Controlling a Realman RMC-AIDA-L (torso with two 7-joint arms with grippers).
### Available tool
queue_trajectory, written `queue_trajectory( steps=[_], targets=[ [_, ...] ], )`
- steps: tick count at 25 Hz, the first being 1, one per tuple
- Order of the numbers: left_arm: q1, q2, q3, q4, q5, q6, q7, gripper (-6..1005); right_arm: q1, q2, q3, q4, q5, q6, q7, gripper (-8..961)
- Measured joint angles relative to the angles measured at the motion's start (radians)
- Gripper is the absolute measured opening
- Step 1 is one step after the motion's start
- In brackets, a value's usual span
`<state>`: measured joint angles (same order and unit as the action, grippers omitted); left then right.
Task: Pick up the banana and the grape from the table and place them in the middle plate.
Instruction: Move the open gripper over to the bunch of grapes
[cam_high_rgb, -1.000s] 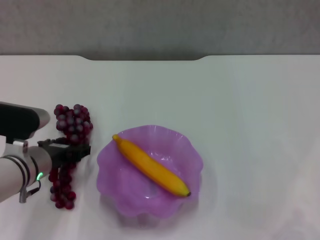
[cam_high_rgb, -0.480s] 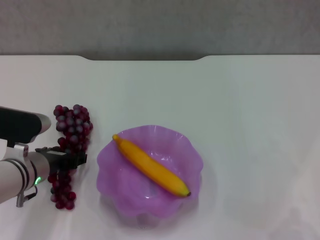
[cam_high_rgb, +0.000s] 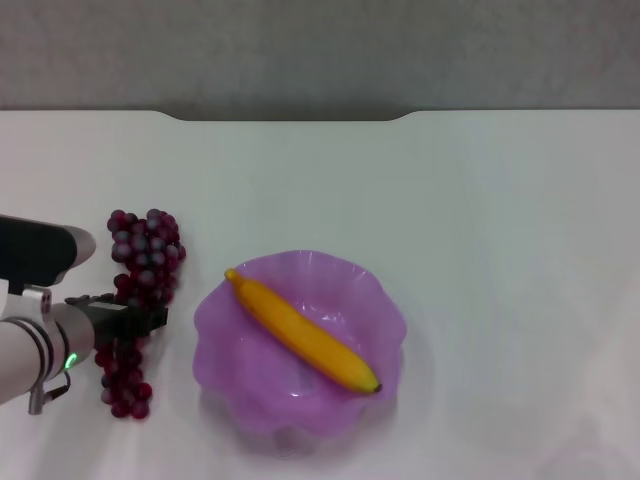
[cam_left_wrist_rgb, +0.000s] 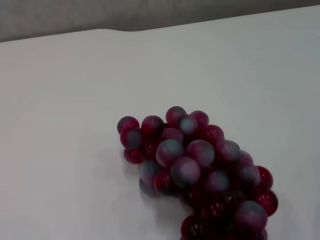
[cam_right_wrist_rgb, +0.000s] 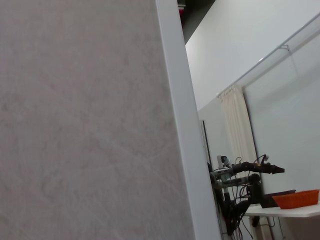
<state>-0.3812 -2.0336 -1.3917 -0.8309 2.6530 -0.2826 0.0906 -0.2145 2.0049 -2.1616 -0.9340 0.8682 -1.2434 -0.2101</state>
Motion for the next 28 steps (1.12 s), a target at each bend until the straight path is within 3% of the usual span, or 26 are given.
queue_trajectory(
  steps=[5, 15, 28],
  targets=[
    [0.002, 0.001, 0.004, 0.0, 0.0, -0.004, 0.013, 742, 0.0, 0.0, -0.001, -0.001, 0.0, -0.001, 0.0, 5],
    [0.004, 0.001, 0.002, -0.001, -0.001, -0.006, 0.017, 441, 0.0, 0.0, -0.001, -0.002, 0.0, -0.001, 0.0, 5],
    [0.002, 0.003, 0.0, -0.001, -0.001, -0.02, 0.018, 386, 0.0, -0.002, -0.001, -0.001, 0.0, -0.001, 0.0, 5]
  ],
)
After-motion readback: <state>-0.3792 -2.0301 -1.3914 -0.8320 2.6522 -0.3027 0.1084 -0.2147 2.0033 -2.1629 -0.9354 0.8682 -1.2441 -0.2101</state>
